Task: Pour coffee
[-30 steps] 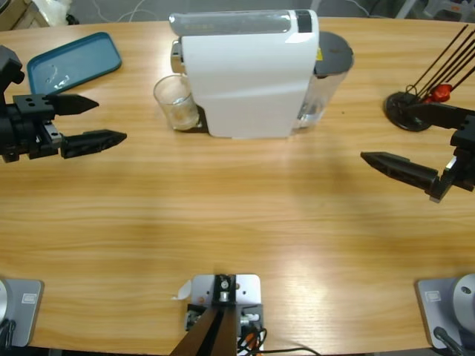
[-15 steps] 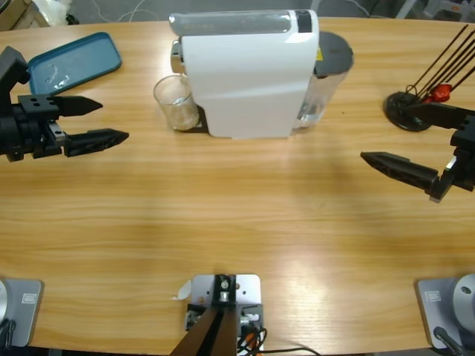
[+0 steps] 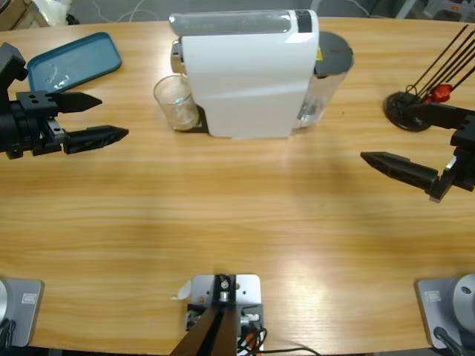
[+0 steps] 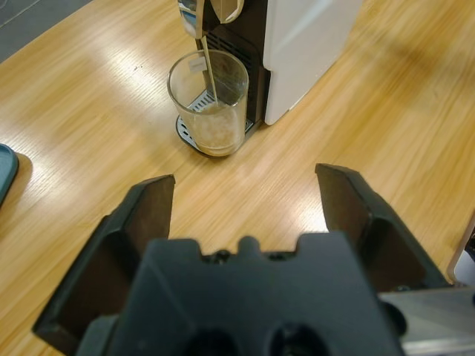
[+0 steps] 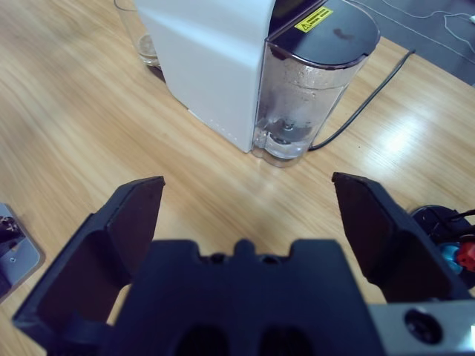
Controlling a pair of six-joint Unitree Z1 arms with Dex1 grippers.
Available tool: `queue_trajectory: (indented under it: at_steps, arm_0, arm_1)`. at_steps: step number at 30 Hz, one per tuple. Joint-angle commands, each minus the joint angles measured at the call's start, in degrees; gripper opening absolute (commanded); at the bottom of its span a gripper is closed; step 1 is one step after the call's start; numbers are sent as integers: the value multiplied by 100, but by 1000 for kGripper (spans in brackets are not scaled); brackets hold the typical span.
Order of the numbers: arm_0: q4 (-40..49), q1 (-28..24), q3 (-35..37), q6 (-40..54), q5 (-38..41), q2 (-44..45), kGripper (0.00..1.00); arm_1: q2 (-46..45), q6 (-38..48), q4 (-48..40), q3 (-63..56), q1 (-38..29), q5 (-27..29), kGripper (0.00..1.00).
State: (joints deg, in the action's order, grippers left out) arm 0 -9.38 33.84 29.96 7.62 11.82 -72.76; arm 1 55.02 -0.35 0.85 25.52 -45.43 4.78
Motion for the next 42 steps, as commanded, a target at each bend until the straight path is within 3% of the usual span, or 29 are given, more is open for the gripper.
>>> queue_trajectory:
  at_steps: [1,42]
  arm_0:
    - [-81,-53,-199,87,-36,-1,830]
    - [-239,-62,-236,152,31,-182,830]
  arm_1:
    - [49,89,-24,-197,-54,114,1000]
    - [137,158,-18,-179,-54,76,1000]
